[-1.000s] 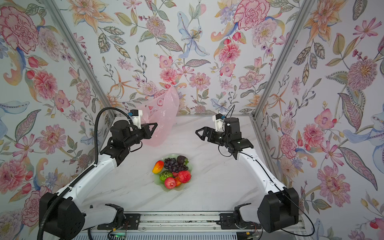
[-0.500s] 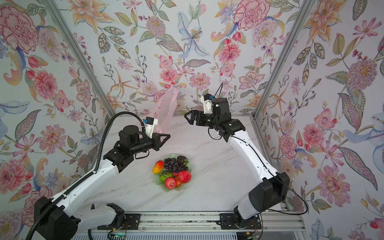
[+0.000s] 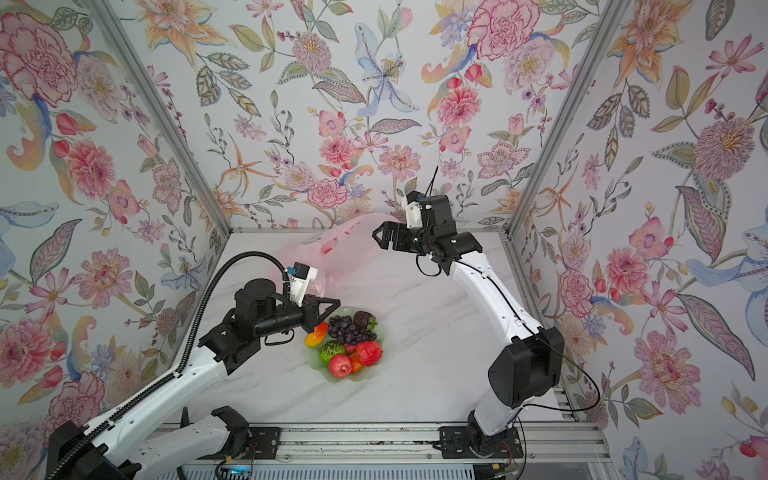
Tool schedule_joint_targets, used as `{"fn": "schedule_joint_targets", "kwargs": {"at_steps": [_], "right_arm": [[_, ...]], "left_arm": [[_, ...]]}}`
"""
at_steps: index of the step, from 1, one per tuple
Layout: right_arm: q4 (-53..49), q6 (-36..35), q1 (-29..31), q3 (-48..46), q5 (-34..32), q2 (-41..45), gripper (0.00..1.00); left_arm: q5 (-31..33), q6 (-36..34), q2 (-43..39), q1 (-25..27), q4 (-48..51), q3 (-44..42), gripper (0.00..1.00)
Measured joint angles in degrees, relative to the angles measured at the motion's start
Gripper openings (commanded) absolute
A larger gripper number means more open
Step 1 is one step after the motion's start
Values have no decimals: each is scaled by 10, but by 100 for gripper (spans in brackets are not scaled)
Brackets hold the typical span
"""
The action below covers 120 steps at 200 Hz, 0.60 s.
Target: Place the fruits into the plastic bag
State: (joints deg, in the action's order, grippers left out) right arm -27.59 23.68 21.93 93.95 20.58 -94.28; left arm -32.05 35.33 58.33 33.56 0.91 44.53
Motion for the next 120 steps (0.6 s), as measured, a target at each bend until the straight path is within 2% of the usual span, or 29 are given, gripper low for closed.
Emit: {"fn": "schedule_joint_targets", "kwargs": {"at_steps": [60, 120], "right_arm": [[9, 6, -24, -56, -5, -1, 85], [34, 5, -30, -7, 16, -71, 86]], "left_arm": [[12, 5, -14, 0, 2, -5, 0], [14, 7, -43, 0, 30, -20, 0]]}}
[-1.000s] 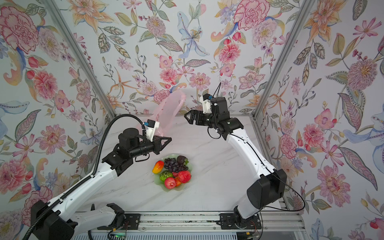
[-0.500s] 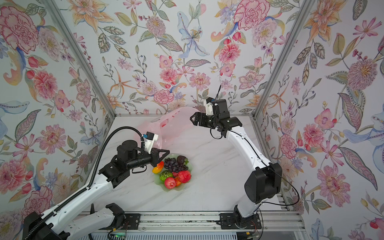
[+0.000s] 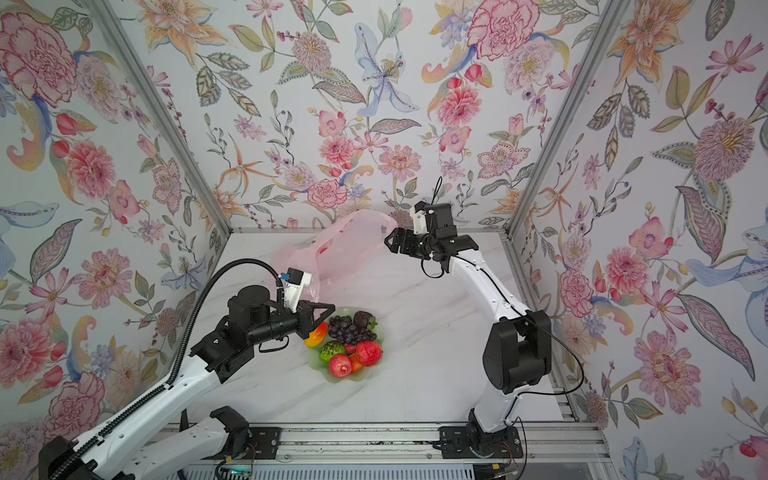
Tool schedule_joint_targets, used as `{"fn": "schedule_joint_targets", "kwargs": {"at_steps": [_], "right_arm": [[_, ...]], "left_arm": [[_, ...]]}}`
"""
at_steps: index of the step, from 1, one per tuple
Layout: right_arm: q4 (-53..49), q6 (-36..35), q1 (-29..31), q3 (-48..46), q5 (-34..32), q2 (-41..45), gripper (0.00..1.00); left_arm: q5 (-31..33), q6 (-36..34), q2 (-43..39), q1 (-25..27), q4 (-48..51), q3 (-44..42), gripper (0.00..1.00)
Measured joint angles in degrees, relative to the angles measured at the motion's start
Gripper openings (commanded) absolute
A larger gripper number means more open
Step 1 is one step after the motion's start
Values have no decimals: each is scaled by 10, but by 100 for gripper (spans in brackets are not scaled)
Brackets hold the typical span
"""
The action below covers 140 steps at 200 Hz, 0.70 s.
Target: Place the fruits into the plastic bag
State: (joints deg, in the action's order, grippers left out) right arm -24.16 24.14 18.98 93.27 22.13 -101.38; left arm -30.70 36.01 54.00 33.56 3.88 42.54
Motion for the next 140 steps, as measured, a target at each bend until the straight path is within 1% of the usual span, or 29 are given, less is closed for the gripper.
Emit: {"fn": "schedule_joint_targets", "kwargs": {"at_steps": [9, 17, 33, 51, 70, 93, 103, 113, 125, 134, 140], "right_arm": [[-1, -2, 0, 18, 1, -15, 85], [-1, -3, 0, 33, 2, -27, 81], [-1, -8, -2, 52, 5, -42, 76], [-1, -9, -4, 65, 10, -50, 67], [0, -9, -7, 78, 17, -54, 61], [1, -10, -7, 99, 34, -63, 60], [2, -9, -7, 110, 43, -69, 52], [5, -14, -7, 118, 52, -75, 40], [9, -11, -7, 122, 61, -82, 20], [8, -15, -7, 122, 67, -83, 1], [8, -13, -6, 121, 69, -83, 0]], "left_arm": [[-1, 0, 0, 0, 2, 0, 0], [-2, 0, 0, 0, 7, 0, 0], [-4, -2, 1, 0, 22, 0, 0], [-4, -5, 5, 0, 39, 0, 0], [-5, -8, 5, 0, 58, 0, 0], [-6, -12, 5, 0, 79, 0, 0], [-6, -13, 5, 0, 90, 0, 0], [-5, -16, 2, 0, 99, 0, 0], [-4, -16, -1, 0, 107, 0, 0], [0, -16, -5, 0, 112, 0, 0], [4, -15, -8, 0, 116, 0, 0]]}}
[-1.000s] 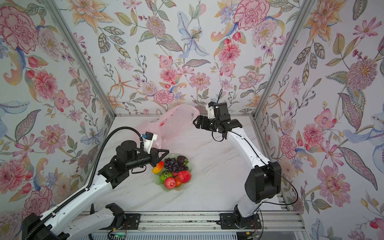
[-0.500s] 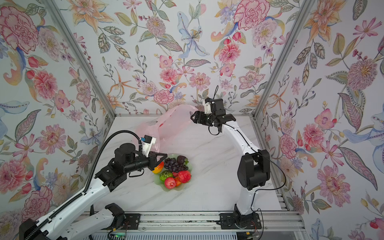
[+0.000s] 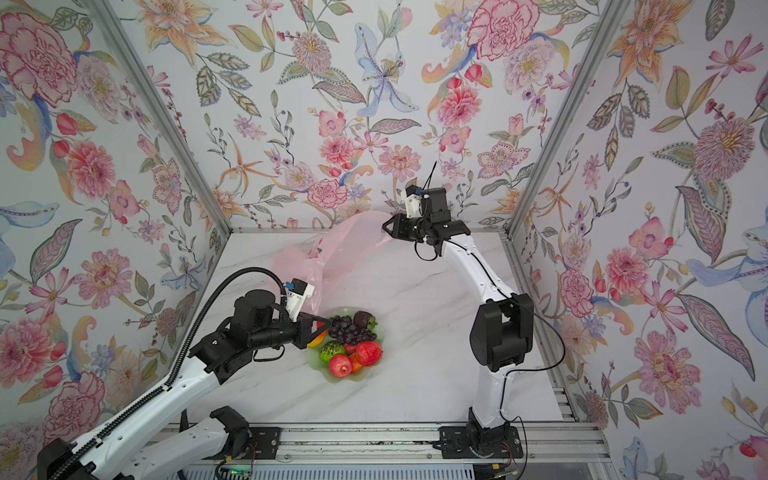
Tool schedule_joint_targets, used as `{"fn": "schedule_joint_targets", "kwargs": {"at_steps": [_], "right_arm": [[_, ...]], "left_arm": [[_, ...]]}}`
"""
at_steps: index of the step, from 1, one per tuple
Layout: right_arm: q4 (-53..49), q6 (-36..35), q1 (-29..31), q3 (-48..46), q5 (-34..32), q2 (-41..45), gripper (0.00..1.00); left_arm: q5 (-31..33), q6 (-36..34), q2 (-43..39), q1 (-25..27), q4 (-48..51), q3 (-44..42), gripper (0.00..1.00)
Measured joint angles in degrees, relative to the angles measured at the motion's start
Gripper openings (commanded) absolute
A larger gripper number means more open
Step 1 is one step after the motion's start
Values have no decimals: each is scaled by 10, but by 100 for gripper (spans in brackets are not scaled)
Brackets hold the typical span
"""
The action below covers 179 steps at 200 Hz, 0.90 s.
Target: Place the fruits into the plastic bag
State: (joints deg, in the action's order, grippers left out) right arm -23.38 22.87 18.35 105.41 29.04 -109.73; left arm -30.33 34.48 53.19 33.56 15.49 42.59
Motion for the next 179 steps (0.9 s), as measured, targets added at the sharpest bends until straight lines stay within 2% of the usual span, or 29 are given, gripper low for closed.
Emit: {"fn": "schedule_joint_targets", "kwargs": {"at_steps": [23, 44, 71, 87, 105, 123, 139, 155, 179], "right_arm": [[2, 0, 0, -16, -8, 15, 0], [-4, -4, 1, -44, -32, 60, 0], [-4, -16, 11, -78, -77, 171, 0], [4, -24, 24, -99, -97, 252, 0], [26, -23, 35, -125, -106, 332, 0], [48, -16, 35, -161, -106, 373, 0], [58, -16, 35, -176, -109, 367, 0], [66, -16, 35, -176, -113, 323, 0], [65, -21, 40, -136, -121, 221, 0]], "left_arm": [[34, 7, -2, 0, 29, 24, 0], [87, 11, 2, 0, 66, 96, 0], [155, 8, 21, -5, 77, 237, 0], [191, 7, 28, -11, 75, 293, 1], [208, 10, 38, -40, 79, 319, 0], [206, 20, 63, -81, 94, 318, 0], [196, 28, 103, -110, 108, 317, 0], [180, 30, 161, -133, 121, 326, 0], [171, 28, 280, -145, 154, 438, 0]]}}
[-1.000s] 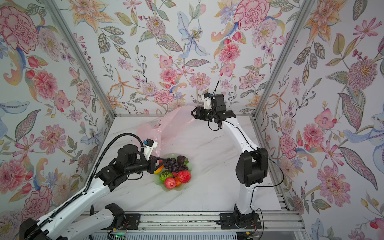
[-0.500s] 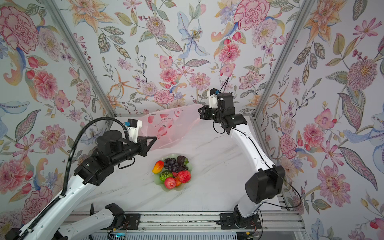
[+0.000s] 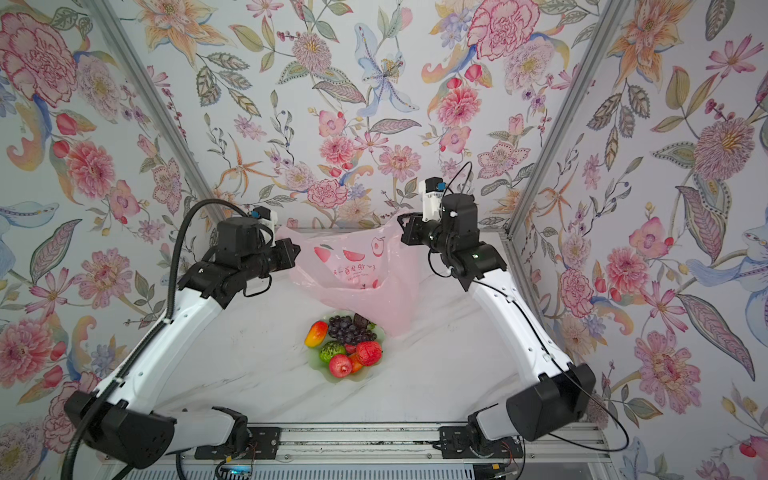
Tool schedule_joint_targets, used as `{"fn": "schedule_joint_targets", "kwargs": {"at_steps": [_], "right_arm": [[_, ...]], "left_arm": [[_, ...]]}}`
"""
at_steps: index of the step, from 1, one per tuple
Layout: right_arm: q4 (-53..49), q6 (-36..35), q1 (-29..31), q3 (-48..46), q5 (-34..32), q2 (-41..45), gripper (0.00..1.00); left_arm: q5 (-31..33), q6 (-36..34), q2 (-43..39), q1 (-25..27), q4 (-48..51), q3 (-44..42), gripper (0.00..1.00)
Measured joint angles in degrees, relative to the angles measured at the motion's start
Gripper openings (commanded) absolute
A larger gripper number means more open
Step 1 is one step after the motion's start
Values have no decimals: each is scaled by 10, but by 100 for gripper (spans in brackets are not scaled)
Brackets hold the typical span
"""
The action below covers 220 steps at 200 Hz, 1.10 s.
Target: Place the fruits into the plastic bag
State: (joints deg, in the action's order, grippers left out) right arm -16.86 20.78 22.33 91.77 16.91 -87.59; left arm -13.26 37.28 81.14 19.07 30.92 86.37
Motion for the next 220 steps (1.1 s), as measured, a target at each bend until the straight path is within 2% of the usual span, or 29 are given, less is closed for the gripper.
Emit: {"fn": "schedule_joint_targets", "kwargs": {"at_steps": [15, 36, 54, 70, 89, 103, 114, 131, 157, 182, 220], "right_arm": [[-3, -21, 14, 59, -18, -47, 0], [2, -92, 67, 183, -46, -71, 0], [47, -185, 154, 269, -71, -49, 0], [94, -263, 246, 264, -75, 13, 0], [170, -319, 316, 143, -83, 127, 0], [219, -325, 308, 20, -115, 209, 0], [237, -306, 279, -67, -139, 235, 0], [238, -246, 216, -169, -142, 196, 0], [193, -151, 141, -290, -129, 59, 0], [119, -110, 130, -296, -126, 28, 0], [153, -90, 129, -194, -113, 54, 0]], "left_arm": [[0, 0, 48, 8, -17, 80, 0], [17, -24, 67, 47, -41, 191, 0], [53, -78, 57, 113, -86, 286, 0], [85, -127, 5, 172, -144, 289, 0], [120, -162, -116, 205, -237, 171, 0], [172, -172, -216, 203, -285, 43, 0], [210, -171, -268, 196, -298, -52, 0], [236, -157, -278, 166, -285, -171, 0], [226, -122, -185, 107, -203, -297, 0], [205, -101, -166, 82, -138, -324, 0], [175, -89, -192, 56, -160, -283, 0]]}}
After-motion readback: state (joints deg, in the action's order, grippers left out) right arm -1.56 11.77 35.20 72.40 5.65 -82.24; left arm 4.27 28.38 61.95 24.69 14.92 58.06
